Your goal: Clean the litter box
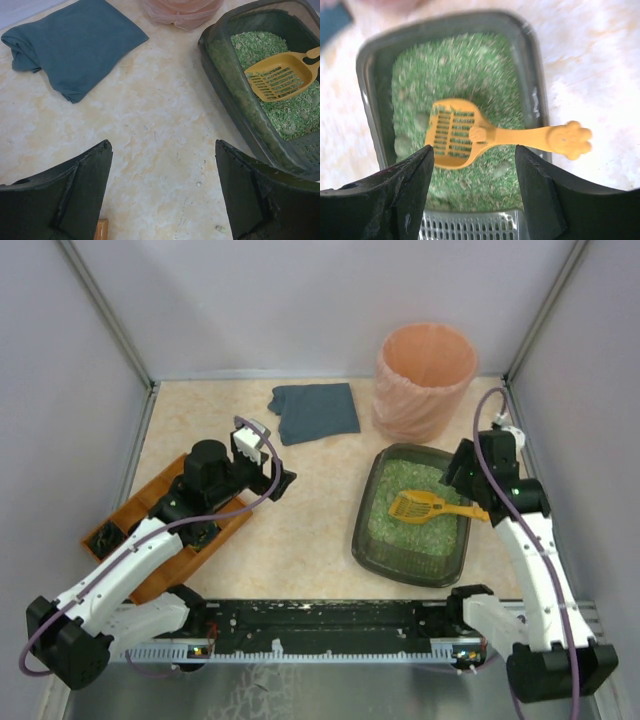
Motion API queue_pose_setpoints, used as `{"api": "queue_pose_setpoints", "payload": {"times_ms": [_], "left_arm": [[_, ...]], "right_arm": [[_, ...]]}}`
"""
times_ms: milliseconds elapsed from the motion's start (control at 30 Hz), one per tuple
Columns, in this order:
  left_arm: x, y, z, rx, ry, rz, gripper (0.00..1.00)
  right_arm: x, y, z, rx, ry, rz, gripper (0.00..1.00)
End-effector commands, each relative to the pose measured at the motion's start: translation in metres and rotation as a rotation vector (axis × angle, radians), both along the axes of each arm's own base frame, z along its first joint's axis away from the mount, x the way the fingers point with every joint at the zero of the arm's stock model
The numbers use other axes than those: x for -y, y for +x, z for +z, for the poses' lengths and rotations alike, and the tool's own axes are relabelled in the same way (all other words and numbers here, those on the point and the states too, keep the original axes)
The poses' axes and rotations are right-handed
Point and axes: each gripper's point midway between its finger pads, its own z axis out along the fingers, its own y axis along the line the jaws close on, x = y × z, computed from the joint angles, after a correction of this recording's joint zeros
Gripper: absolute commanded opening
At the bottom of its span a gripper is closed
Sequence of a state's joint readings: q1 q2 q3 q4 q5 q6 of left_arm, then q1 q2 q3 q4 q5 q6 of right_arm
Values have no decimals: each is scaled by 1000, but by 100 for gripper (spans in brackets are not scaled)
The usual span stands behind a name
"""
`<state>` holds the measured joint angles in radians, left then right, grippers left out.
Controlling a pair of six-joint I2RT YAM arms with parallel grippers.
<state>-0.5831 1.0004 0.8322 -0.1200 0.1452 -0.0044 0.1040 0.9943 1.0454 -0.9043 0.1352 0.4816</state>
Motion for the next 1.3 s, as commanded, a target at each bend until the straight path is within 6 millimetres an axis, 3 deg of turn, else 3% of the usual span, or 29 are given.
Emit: {"api": "queue_pose_setpoints", "payload": {"times_ms": [0,133,300,733,1033,1267], "left_arm": [[6,-1,3,10,-28,-17,89],[6,0,1,5,-27,-15,89],[7,0,0,-3,-27,-20,89],[9,-2,-2,-11,-29,-32,90],[11,-3,-1,-10,-33,-43,90],[12,-4,-2,-14,-35,-50,90]], "right_arm": [[49,-9,35,205,-76,-338,68],[70,-34,26,204,-98,-502,73],[80,-46,5,178,-75,-601,90],[67,-24,-45,158,175,-596,93],[49,3,-48,360,395,-511,91],[56,12,-44,474,418,-535,83]]}}
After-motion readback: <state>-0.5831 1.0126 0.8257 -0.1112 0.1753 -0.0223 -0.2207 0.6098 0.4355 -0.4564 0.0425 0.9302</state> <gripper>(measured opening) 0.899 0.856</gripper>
